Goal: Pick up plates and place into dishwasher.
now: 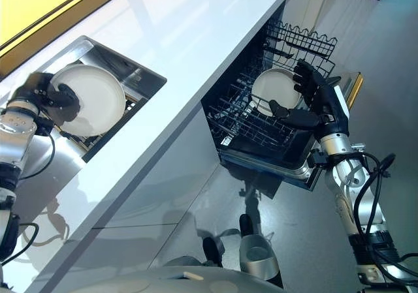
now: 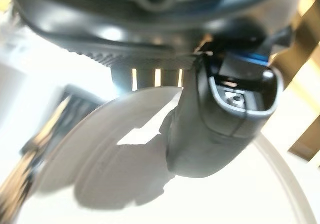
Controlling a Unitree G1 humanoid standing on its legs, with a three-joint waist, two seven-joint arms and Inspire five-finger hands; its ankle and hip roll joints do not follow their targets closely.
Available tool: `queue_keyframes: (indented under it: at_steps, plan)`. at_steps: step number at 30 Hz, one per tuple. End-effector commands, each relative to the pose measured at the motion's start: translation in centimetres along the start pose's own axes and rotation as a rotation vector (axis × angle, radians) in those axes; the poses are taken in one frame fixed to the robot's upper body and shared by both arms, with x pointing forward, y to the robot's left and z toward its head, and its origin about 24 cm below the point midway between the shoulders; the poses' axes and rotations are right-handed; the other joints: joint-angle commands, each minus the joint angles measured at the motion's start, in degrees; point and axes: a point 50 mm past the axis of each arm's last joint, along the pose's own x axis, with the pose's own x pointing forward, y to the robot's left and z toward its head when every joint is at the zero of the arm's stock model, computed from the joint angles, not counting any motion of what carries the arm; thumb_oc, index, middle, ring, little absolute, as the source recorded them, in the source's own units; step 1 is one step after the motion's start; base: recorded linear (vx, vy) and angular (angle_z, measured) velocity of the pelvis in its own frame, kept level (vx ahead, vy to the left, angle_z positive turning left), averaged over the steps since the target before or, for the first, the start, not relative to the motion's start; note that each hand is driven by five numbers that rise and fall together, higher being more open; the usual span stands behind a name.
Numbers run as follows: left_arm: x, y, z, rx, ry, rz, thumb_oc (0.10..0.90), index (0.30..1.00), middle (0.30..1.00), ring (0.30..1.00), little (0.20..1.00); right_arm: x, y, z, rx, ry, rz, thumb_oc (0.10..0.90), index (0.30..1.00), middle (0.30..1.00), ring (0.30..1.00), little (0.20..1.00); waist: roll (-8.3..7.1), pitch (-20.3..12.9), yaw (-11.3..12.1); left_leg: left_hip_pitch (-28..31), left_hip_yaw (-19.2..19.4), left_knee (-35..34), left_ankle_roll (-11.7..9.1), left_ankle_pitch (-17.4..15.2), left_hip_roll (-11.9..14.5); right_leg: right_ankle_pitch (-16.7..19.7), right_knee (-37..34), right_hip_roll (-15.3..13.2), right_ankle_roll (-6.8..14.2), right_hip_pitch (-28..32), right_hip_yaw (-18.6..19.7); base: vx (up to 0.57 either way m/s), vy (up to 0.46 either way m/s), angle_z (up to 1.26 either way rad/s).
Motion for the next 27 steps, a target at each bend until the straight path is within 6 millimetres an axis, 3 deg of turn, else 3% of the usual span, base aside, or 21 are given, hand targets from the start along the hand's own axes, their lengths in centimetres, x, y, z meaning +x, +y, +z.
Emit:
queue_keyframes:
  at_steps: [1,6,11,17,27]
  plan:
    - [-0.8,6.6,4.7,0.130,-0.312,0.347,0.100,0.300,0.300,0.300,0.200,0.4,-0.6,3.4,0.044,-0.239,-0.043,0.800,0.900,0.900,0.900,0.900,-0.14,-10.48,0.57,-3.50,-2.97,5.06,0.44,-5.70,-2.32,-10.86,8.60,0.07,5.63,-0.45,-1.51,-0.02,-0.094,0.12]
    - [-3.1,7.2,6.1,0.096,-0.505,0.534,0.100,0.300,0.300,0.300,0.200,0.2,-0.8,4.8,0.032,-0.325,-0.062,0.800,0.900,0.900,0.900,0.900,-0.87,-10.71,1.80,-3.14,-5.32,4.38,0.24,-5.30,-1.85,-11.94,10.88,0.02,5.07,-0.17,-2.47,-0.02,-0.107,0.21]
    - [-5.5,6.5,7.1,0.008,-0.657,0.633,0.100,0.300,0.300,0.300,0.200,0.4,0.0,6.3,0.097,-0.392,0.018,0.800,0.900,0.900,0.900,0.900,-1.31,-11.00,3.36,-2.85,-7.12,3.31,-0.69,-4.42,-1.61,-12.38,9.31,0.20,4.26,1.18,-4.53,-0.01,-0.082,0.25]
    - [-8.3,4.5,8.5,-0.072,-0.842,0.702,0.100,0.300,0.300,0.300,0.200,1.1,3.0,7.3,0.271,-0.428,0.217,0.800,0.900,0.900,0.900,0.900,-1.96,-11.81,5.46,-3.35,-8.76,2.40,-2.18,-3.33,-1.61,-10.53,4.36,0.91,3.59,2.92,-6.60,-0.01,-0.080,0.26]
    - [-10.0,2.0,11.2,-0.094,-1.037,0.660,0.100,0.300,0.300,0.300,0.200,1.5,7.6,9.5,0.283,-0.507,0.472,0.800,0.900,0.900,0.900,0.900,-2.28,-12.07,6.70,-3.89,-10.81,4.04,-1.78,-3.67,-1.16,-13.88,10.31,0.19,2.87,2.40,-8.25,0.01,-0.029,0.20]
